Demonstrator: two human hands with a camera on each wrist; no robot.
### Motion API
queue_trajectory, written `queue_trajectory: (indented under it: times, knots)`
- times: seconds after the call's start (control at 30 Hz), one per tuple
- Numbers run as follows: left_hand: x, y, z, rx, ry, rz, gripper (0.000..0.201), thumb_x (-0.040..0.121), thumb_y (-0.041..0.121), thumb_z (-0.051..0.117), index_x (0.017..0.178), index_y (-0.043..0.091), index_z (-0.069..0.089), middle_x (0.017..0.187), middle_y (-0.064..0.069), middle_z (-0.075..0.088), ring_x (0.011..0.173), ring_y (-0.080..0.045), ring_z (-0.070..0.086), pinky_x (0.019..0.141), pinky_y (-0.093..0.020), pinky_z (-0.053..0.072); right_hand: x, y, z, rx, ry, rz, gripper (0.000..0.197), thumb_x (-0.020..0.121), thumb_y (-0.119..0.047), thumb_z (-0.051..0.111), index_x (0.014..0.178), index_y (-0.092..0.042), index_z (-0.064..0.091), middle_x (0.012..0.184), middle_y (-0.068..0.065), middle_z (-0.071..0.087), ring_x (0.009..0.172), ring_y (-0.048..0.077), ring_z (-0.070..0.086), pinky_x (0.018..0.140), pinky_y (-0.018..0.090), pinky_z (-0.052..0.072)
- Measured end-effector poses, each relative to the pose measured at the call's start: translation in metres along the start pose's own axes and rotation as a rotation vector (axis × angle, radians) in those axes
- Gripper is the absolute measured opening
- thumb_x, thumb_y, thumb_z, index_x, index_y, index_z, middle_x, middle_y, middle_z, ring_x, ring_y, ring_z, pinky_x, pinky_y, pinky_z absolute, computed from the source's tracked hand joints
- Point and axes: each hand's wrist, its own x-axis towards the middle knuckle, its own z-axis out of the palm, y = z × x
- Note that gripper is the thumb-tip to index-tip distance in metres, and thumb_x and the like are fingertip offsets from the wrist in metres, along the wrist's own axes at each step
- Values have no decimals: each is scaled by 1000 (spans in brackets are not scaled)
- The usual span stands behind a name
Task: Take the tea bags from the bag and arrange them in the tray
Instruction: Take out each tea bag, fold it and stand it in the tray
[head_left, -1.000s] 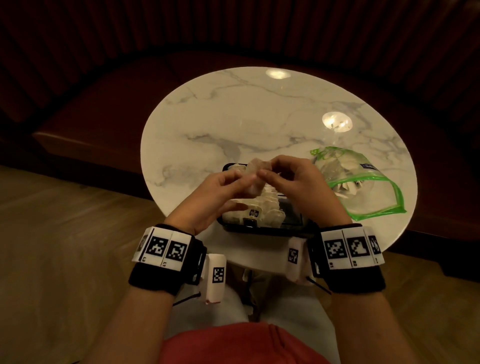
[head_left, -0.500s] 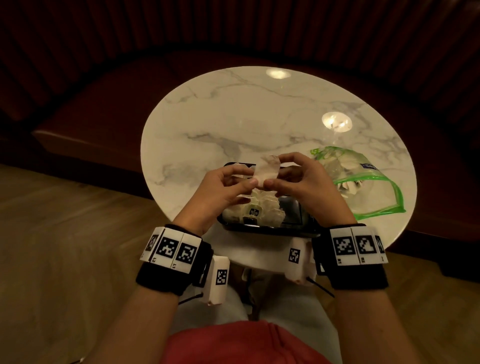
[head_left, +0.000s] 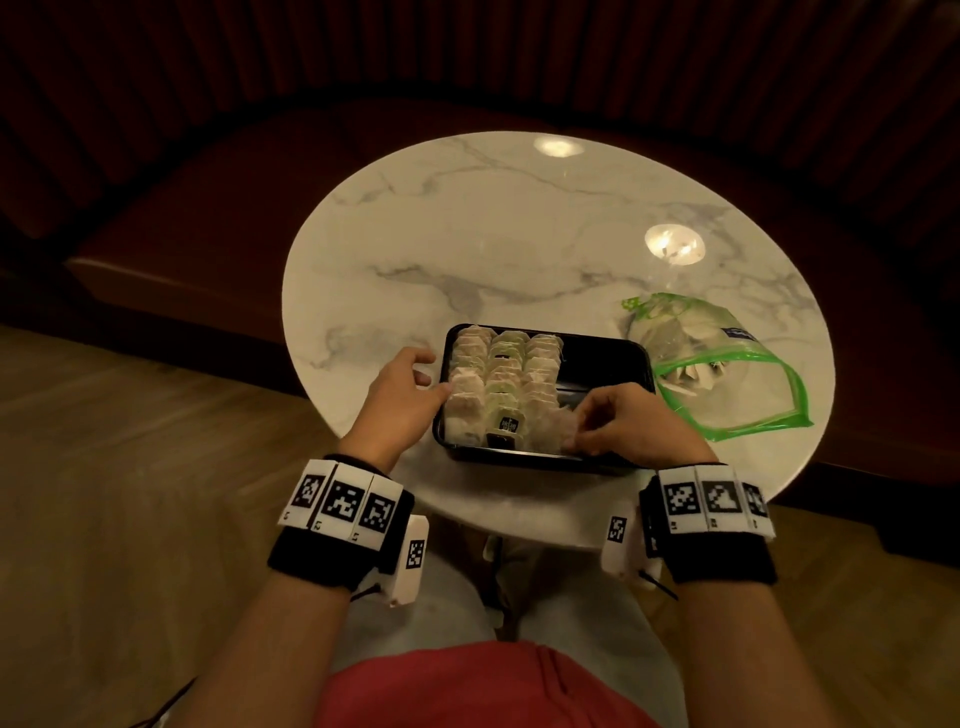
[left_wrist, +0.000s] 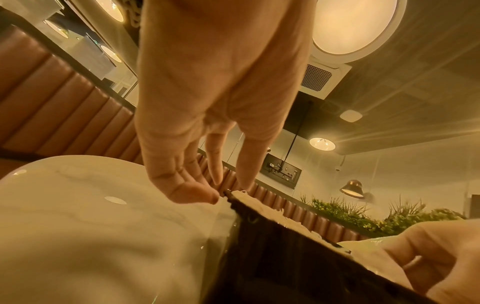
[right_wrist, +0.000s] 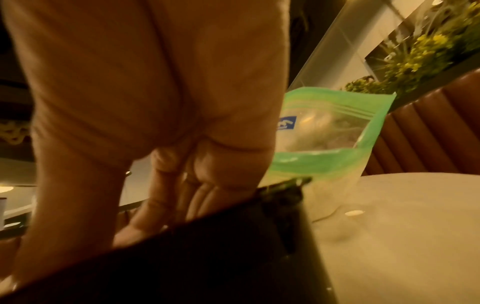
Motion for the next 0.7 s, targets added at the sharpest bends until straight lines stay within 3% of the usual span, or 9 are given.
queue_trajectory:
  times: [0.07,0.17,0.33,0.47,0.6,0.7]
  knots:
    - [0,-2,1,-1,-32,-36,39,92,16,65,128,15,52,94,-1,56,99,-26,60,88,-39,51,3,-1,9,-51,31,9,28,74,-10,81,80,-22,57,79,-3,67,67,6,61,62,17,46]
    - [-1,-4,1,-23,-61,-60,36,92,12,63,127,15,53,91,-3,58,96,-29,64,84,-42,56,6,-4,19,-58,41,12,35,73,-10,82,83,-22,51,86,-1,68,83,13,63,74,25,49]
    - [-3,-2,-1,-40,-66,-48,34,91,5,62,124,13,56,84,-1,57,91,-29,65,77,-42,59,8,-9,24,-41,117,-20,38,70,-10,85,90,-17,53,82,-1,66,75,7,58,58,15,40]
    - [-4,-1,-1,-52,-67,-44,34,91,4,62,124,11,56,83,-1,56,84,-26,63,68,-36,57,8,-7,29,-73,100,-19,35,72,-8,83,85,-19,53,92,5,68,88,17,63,66,19,45]
    - [-4,-1,-1,-82,-88,-62,34,91,4,62,124,13,55,84,-3,58,81,-25,64,65,-36,57,5,-12,22,-94,142,-49,37,67,-16,87,85,-19,55,87,-2,63,80,11,58,63,16,41]
    - [-5,-2,-1,-98,-99,-69,34,92,3,62,123,13,55,84,-4,59,80,-24,65,67,-37,58,0,-22,13,-86,212,-127,37,67,-21,87,91,-19,60,91,-4,63,84,10,59,68,18,44]
